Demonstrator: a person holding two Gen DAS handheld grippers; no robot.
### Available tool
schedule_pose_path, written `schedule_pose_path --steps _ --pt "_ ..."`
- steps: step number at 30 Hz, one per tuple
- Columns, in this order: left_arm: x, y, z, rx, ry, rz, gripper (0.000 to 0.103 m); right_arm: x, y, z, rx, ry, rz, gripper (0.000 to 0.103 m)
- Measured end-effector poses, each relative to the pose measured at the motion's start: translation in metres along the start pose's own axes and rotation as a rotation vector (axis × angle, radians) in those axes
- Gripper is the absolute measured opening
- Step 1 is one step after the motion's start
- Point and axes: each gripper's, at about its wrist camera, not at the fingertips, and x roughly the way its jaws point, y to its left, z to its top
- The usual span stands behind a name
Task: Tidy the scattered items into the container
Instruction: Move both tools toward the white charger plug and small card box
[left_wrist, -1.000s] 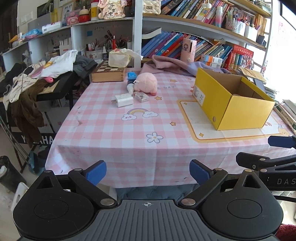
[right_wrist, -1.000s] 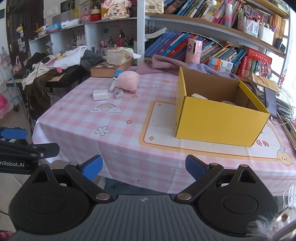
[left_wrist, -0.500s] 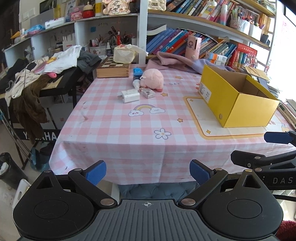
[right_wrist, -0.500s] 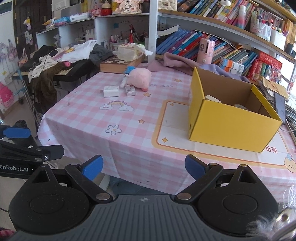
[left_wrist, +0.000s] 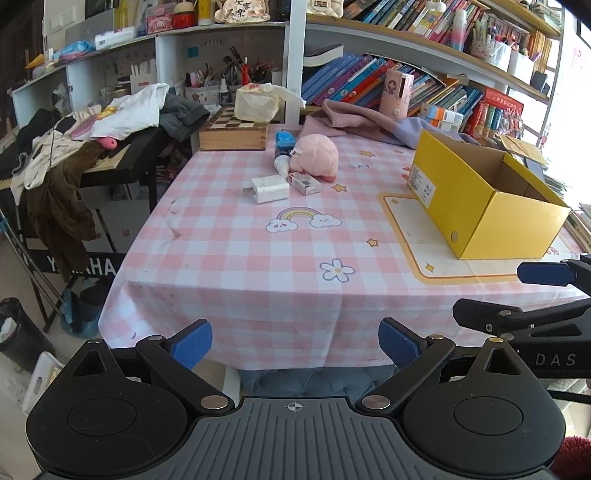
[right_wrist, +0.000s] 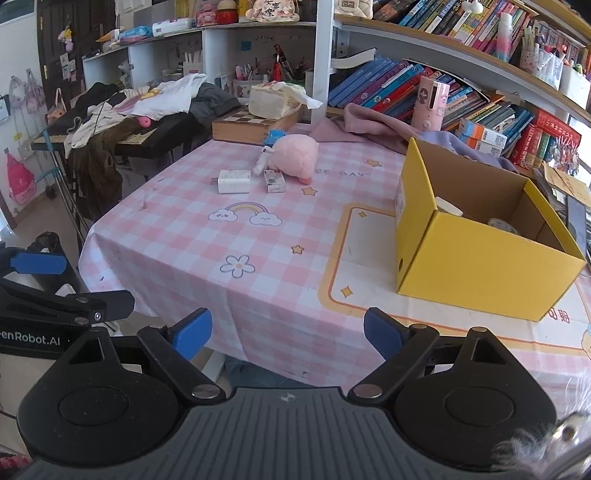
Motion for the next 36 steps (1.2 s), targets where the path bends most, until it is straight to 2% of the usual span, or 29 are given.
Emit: schedule_pose_path --steps 12,27,36 --pt "0.03 0.011 0.024 -0.017 -0.014 0.011 0.098 0.044 -0.005 0.031 -0.02 0.007 0.033 0.075" --pt "0.089 0.018 0.085 -0.012 -0.016 0.062 0.098 0.111 -0.03 0.098 -0.02 -0.001 0.081 0.075" --pt "0.126 0.023 0.114 -0.023 -0.026 0.101 0.097 0.152 -0.043 0.137 0.046 0.009 0.121 0.075"
